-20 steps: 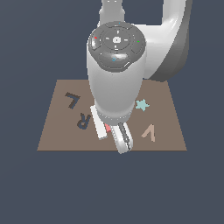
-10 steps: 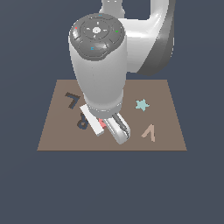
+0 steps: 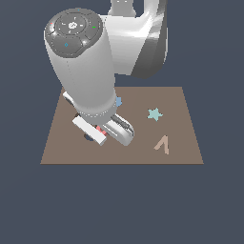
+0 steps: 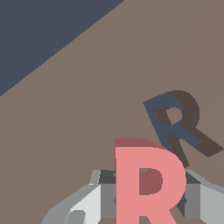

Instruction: Insert a designated object into the corresponding slot on a board.

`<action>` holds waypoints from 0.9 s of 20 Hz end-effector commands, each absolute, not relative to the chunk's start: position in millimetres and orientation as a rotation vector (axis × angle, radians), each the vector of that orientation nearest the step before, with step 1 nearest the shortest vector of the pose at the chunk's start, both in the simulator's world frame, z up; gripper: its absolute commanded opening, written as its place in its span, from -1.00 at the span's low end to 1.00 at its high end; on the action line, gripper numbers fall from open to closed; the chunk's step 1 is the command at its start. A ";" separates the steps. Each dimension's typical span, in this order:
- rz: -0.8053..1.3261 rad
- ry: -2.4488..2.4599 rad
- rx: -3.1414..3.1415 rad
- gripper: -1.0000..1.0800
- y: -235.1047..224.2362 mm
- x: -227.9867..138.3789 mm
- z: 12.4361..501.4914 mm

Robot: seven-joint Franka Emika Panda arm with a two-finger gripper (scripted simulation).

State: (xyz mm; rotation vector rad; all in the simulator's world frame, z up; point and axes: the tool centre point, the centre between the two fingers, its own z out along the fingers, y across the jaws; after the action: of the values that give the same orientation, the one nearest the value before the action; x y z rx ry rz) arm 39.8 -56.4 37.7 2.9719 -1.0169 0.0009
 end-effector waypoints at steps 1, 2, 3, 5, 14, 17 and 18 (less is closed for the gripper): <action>0.002 -0.898 3.010 -1.00 -65.3 39.2 38.3; 0.002 -0.856 3.022 -1.00 -68.6 39.3 38.5; 0.002 -0.816 3.033 -1.00 -71.8 39.4 38.7; 0.002 -0.740 3.053 -1.00 -77.6 39.9 38.9; 0.002 -0.489 3.103 -1.00 -96.5 44.2 39.9; 0.002 -0.439 3.110 -1.00 -100.1 45.5 40.0; 0.002 -0.426 3.112 -1.00 -100.9 45.9 40.1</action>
State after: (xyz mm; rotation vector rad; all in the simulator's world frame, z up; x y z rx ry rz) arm 45.1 -99.6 39.8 3.1081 -0.4519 0.0013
